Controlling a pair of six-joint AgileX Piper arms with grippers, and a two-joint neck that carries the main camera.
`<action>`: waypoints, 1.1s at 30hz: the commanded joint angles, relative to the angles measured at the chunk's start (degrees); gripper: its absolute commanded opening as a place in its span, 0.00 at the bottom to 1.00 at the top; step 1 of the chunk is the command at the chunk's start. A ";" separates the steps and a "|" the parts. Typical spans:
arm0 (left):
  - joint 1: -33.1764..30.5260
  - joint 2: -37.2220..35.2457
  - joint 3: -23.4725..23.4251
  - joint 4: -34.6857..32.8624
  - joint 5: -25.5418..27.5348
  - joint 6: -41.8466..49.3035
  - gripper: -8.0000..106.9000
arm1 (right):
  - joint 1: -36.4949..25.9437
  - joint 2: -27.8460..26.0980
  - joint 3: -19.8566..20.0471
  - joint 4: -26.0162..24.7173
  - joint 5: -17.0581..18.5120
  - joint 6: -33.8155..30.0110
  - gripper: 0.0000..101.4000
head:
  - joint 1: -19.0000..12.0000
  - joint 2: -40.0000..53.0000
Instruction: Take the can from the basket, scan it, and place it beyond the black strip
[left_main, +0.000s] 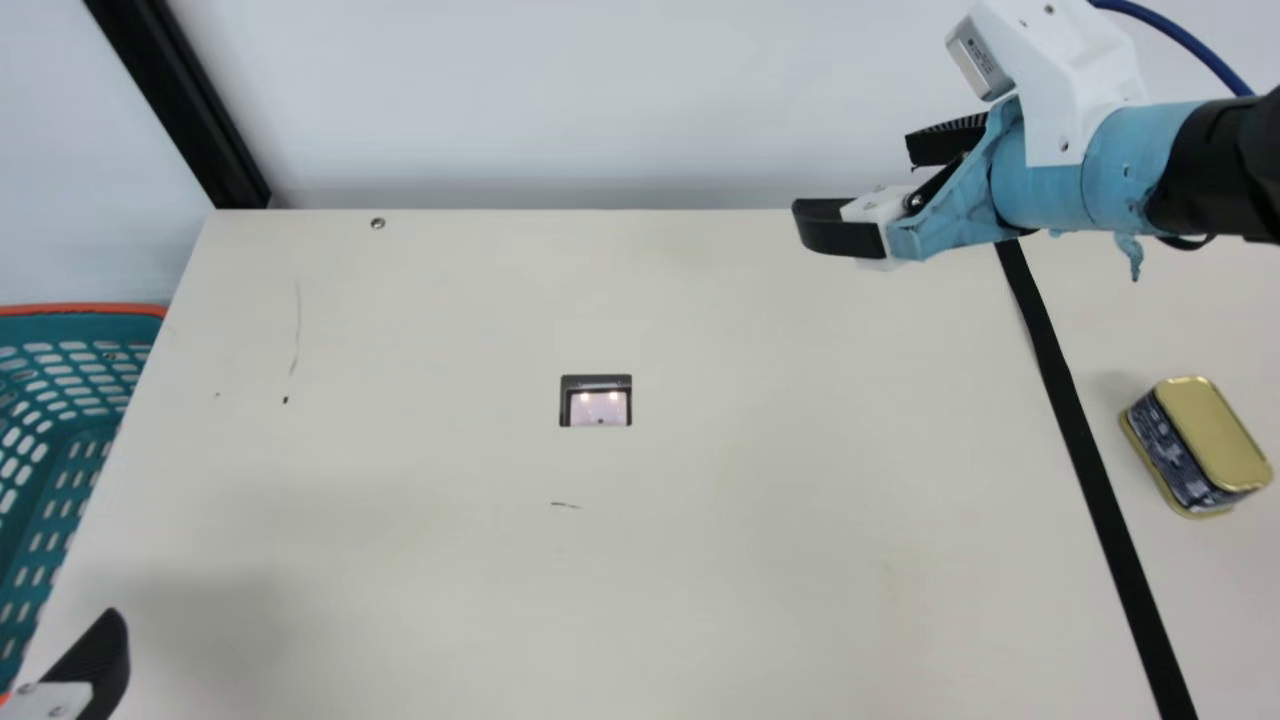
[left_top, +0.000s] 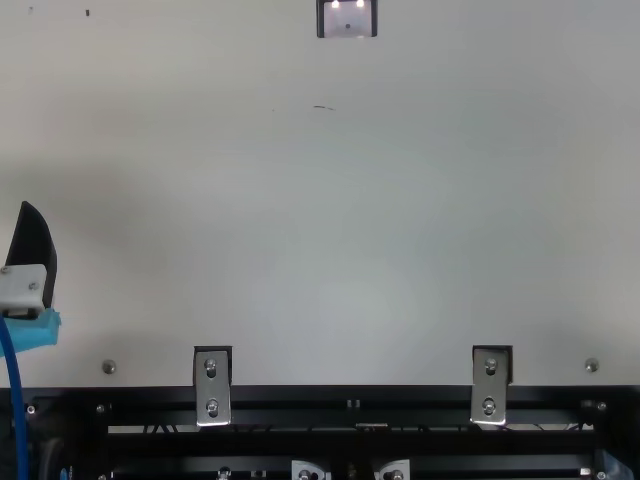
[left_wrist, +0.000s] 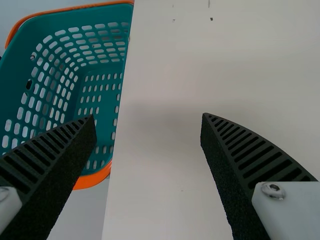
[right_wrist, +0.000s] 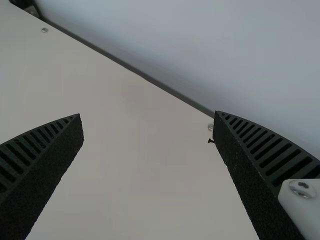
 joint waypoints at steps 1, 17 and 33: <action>0.00 0.00 0.00 0.00 0.00 0.00 0.85 | 0.76 -0.04 0.38 3.47 0.08 -1.34 1.00 | -1.21 0.97; 0.00 0.00 0.00 0.00 0.00 0.00 0.85 | 4.38 -1.04 3.46 10.50 -0.04 -6.11 1.00 | -0.99 1.20; -1.09 -4.61 1.31 1.24 2.22 -3.31 0.85 | 7.57 -6.33 7.75 5.16 -9.02 -4.55 1.00 | -0.99 1.20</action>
